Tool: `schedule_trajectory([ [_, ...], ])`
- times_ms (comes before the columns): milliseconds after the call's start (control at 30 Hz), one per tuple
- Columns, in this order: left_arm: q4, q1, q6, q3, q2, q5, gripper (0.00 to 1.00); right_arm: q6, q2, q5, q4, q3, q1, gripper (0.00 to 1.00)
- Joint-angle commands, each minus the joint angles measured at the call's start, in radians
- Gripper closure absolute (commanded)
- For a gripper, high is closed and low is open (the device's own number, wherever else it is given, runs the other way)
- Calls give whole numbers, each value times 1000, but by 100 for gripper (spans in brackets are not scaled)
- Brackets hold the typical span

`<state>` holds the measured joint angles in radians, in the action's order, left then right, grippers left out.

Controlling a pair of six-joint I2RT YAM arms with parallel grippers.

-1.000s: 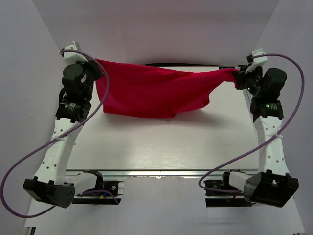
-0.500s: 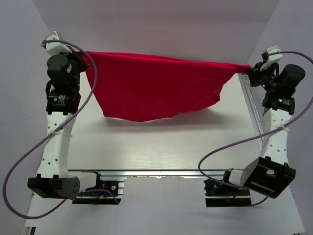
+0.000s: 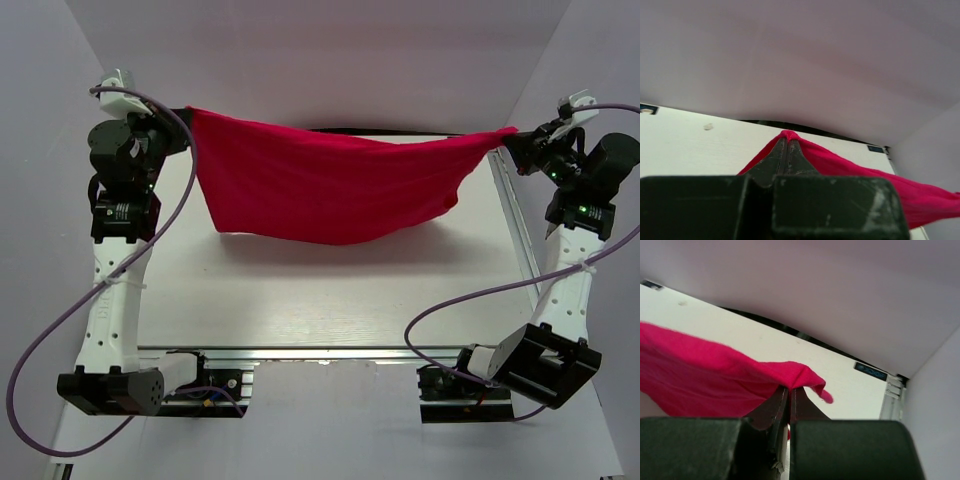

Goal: Fold and stack the t-shirts
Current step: Flatten out the tshirt

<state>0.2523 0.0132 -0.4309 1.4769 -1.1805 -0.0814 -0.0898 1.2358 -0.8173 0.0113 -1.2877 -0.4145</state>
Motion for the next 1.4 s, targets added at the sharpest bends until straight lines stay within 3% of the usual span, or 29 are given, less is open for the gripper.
schedule_trajectory([
  [0,-67,-10,-63,-4,51,-116,100,140,-16,-68,146,-87,-10,100],
  [233,-82,-12,-118,14,140,-101,100,228,-25,-95,203,-219,-10,100],
  [533,-27,-12,-112,88,286,68,100,317,-25,-77,308,-383,-15,100],
  [900,8,-12,-97,192,305,209,100,435,-15,-5,408,-522,-21,100],
  [1100,22,-12,-140,76,280,197,100,443,-15,-16,383,-426,-21,100],
  [1233,-15,-12,-186,-53,249,158,100,446,-16,-45,397,-259,-4,100],
  [1367,-94,-10,-238,-167,187,108,100,297,2,4,307,-128,81,100],
])
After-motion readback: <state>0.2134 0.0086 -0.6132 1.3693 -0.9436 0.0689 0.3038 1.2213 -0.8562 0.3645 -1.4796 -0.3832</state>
